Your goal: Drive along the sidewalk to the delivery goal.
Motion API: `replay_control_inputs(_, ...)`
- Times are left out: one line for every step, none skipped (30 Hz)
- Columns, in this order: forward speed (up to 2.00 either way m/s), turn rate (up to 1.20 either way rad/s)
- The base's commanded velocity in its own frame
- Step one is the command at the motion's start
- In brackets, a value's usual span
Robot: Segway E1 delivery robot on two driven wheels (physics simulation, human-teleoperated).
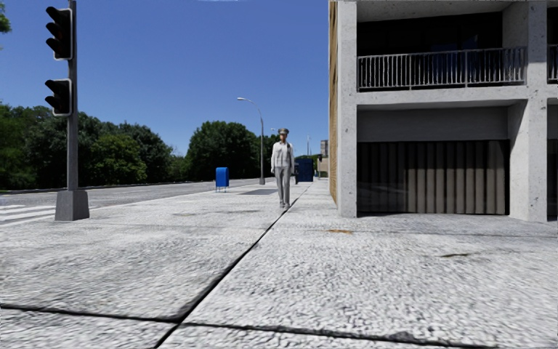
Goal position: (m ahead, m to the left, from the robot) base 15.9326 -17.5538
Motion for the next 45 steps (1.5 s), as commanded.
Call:
replay_control_inputs(1.31,0.52)
replay_control_inputs(1.31,0.52)
replay_control_inputs(1.31,0.52)
replay_control_inputs(1.31,0.52)
replay_control_inputs(1.31,0.52)
replay_control_inputs(1.31,0.52)
replay_control_inputs(1.31,0.52)
replay_control_inputs(1.31,0.52)
replay_control_inputs(1.31,0.52)
replay_control_inputs(1.31,0.52)
replay_control_inputs(1.31,0.52)
replay_control_inputs(1.31,0.52)
replay_control_inputs(1.37,0.52)
replay_control_inputs(2.00,0.52)
replay_control_inputs(2.00,0.52)
replay_control_inputs(2.00,0.52)
replay_control_inputs(2.00,0.52)
replay_control_inputs(2.00,0.52)
replay_control_inputs(2.00,0.52)
replay_control_inputs(2.00,0.52)
replay_control_inputs(2.00,0.52)
replay_control_inputs(2.00,0.52)
replay_control_inputs(2.00,0.52)
replay_control_inputs(2.00,0.52)
replay_control_inputs(2.00,0.52)
replay_control_inputs(2.00,0.52)
replay_control_inputs(2.00,0.52)
replay_control_inputs(2.00,0.52)
replay_control_inputs(2.00,0.52)
replay_control_inputs(2.00,0.52)
replay_control_inputs(2.00,0.52)
replay_control_inputs(2.00,0.52)
replay_control_inputs(2.00,0.52)
replay_control_inputs(2.00,0.51)
replay_control_inputs(2.00,0.48)
replay_control_inputs(2.00,0.48)
replay_control_inputs(2.00,0.48)
replay_control_inputs(2.00,0.37)
replay_control_inputs(2.00,0.00)
replay_control_inputs(2.00,0.00)
replay_control_inputs(2.00,0.00)
replay_control_inputs(2.00,0.00)
replay_control_inputs(2.00,0.00)
replay_control_inputs(2.00,0.00)
replay_control_inputs(2.00,-0.23)
